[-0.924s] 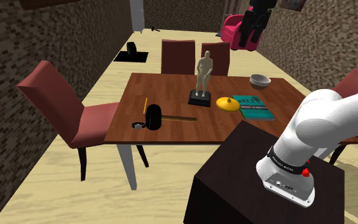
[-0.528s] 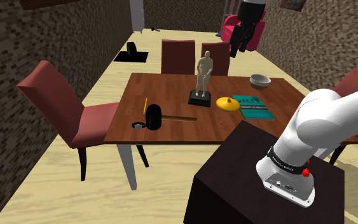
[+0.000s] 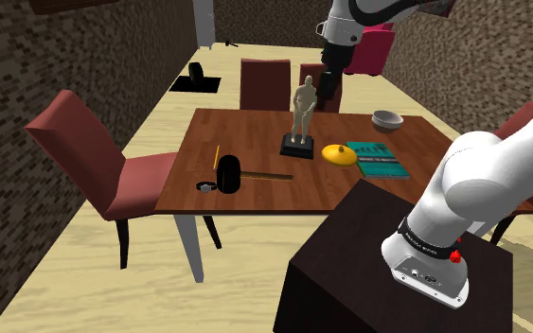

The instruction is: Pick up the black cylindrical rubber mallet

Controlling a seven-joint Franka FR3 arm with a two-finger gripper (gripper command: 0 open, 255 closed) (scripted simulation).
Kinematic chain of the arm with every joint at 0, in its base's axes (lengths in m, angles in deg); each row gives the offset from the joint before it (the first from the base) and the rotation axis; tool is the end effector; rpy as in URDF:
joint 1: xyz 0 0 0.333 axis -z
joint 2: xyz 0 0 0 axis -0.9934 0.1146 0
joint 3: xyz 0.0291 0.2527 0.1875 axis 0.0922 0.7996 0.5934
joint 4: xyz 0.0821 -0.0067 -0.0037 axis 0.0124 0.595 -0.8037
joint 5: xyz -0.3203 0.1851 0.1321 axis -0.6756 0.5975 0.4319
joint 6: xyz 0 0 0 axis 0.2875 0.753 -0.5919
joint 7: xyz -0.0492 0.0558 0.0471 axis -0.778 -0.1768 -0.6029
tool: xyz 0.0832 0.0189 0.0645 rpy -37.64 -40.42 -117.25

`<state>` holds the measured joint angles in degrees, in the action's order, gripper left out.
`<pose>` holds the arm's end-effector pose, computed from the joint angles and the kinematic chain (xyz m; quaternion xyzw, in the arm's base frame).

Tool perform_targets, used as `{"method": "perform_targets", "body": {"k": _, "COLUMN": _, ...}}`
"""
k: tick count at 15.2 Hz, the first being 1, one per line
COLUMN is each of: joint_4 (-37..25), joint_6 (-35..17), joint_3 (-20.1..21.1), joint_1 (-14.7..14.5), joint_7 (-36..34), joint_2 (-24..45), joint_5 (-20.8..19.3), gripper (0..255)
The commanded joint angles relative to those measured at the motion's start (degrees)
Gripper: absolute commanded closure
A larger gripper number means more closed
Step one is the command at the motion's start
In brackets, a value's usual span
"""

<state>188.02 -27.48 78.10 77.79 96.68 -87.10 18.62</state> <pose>0.3771 -0.0294 0.5032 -0.9939 -0.1086 -0.0131 0.0121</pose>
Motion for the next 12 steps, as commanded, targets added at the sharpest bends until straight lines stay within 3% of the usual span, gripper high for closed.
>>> {"method": "perform_targets", "body": {"k": 1, "joint_4": 1.30, "joint_6": -4.43, "joint_3": -0.94, "joint_1": -0.96, "joint_7": 2.78, "joint_2": 3.13, "joint_5": 0.14, "gripper": 0}}
{"method": "perform_targets", "body": {"k": 12, "joint_4": -0.91, "joint_6": -23.42, "joint_3": -4.31, "joint_1": -6.76, "joint_7": 19.13, "joint_2": 25.53, "joint_5": 5.52, "gripper": 0}}
